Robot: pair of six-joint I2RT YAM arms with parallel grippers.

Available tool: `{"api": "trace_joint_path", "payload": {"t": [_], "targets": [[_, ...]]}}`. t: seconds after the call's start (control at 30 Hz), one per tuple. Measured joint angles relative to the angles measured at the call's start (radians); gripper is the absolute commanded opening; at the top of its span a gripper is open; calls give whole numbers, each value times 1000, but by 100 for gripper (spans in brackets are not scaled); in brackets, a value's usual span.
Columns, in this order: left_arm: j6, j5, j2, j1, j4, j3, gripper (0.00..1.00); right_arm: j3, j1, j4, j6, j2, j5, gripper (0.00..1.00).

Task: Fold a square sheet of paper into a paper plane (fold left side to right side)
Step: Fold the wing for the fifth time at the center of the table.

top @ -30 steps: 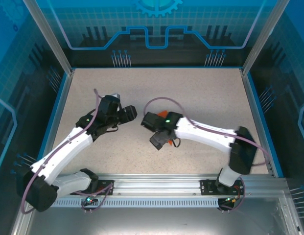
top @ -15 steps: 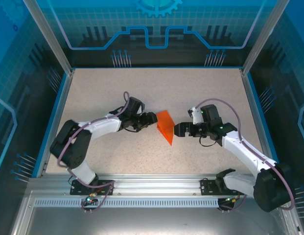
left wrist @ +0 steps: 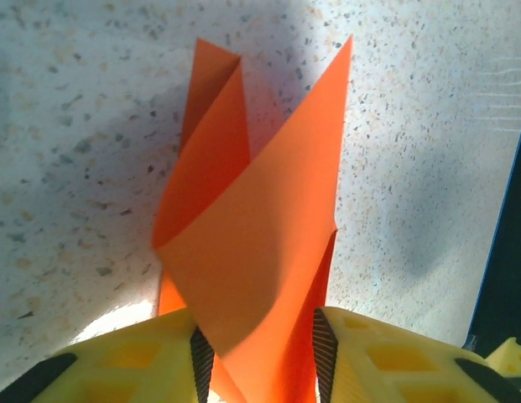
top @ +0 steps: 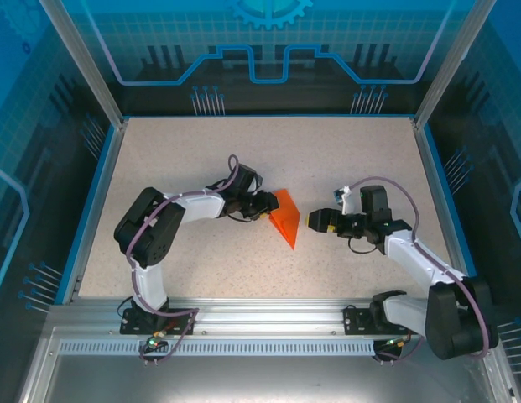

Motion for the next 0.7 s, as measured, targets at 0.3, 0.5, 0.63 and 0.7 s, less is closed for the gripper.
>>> {"api": "trace_joint_path", "payload": {"t": [0.3, 0.5, 0.63, 0.7], "targets": [[56, 75, 23, 25, 100, -14, 7, -6, -31, 139, -4, 158, -101, 98], [145, 154, -8, 37, 124, -66, 4, 76, -32, 192, -42, 322, -195, 98], [217, 212, -81, 37, 126, -123, 2, 148, -32, 212, -78, 400, -243, 97], [243, 239, -118, 37, 131, -150, 1, 181, -32, 218, -92, 435, -262, 97]]}}
